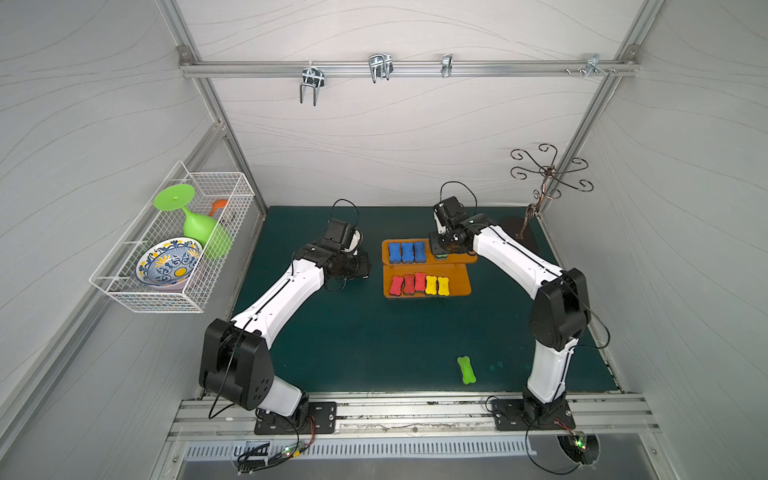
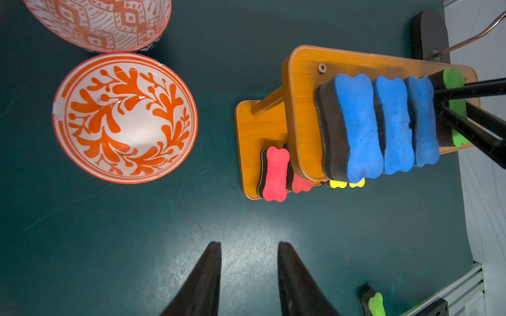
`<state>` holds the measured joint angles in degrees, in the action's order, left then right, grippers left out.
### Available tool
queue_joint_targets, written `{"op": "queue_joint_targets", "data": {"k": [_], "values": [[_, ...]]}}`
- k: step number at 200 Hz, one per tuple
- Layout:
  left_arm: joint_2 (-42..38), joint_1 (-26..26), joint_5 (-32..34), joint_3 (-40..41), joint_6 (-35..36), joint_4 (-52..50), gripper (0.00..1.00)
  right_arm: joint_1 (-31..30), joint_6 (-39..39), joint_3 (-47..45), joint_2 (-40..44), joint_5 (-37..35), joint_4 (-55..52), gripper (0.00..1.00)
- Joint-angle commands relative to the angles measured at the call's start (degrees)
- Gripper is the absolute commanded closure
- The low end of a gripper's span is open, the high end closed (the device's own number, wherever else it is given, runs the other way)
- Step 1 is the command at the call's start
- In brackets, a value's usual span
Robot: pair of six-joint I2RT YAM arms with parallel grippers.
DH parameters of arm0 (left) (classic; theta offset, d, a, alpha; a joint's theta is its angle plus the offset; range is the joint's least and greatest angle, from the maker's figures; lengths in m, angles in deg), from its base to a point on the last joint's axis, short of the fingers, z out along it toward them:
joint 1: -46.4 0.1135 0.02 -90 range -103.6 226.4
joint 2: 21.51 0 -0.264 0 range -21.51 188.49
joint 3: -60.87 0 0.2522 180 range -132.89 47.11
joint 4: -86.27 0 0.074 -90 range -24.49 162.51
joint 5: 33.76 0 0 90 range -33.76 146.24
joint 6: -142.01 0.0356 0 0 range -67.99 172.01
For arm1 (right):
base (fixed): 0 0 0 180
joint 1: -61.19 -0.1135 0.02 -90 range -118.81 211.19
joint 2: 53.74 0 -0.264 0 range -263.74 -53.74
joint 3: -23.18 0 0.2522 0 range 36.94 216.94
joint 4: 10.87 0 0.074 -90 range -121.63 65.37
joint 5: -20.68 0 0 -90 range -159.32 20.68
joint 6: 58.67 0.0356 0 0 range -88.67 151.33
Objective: Remove the whiteboard erasers from the shelf
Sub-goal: Pick up the whiteboard eraser from the shelf, then place the whiteboard eraser at the center of the board.
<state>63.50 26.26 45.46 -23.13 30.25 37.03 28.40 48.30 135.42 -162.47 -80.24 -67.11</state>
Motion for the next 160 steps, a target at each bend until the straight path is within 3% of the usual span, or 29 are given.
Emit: {"op": "queue_joint_targets", "data": {"k": [1, 48, 79, 122, 160], "values": [[-1.2, 0.3, -0.6, -0.3, -0.6, 1.6, 0.62, -1.1, 0.8, 1.9, 0.0, -0.3, -3.5, 0.61], [-4.5, -1.3, 1.4, 1.1, -0.3, -0.6, 0.62, -4.1, 4.3, -3.3, 8.9, -2.9, -5.0, 0.63], [-8.1, -1.3, 0.6, 4.3, -1.0, -0.9, 0.62, -9.8, 8.4, -15.9, 20.3, -8.2, -8.4, 0.64], [-10.8, -1.4, -0.7, 7.3, -1.6, 0.8, 0.62, -22.1, 25.0, -36.9, 36.4, -10.5, -12.7, 0.65], [-11.7, -2.2, 0.4, 7.3, -0.9, 0.6, 0.62, -31.7, 37.6, -49.9, 43.6, -11.9, -11.9, 0.65]]}}
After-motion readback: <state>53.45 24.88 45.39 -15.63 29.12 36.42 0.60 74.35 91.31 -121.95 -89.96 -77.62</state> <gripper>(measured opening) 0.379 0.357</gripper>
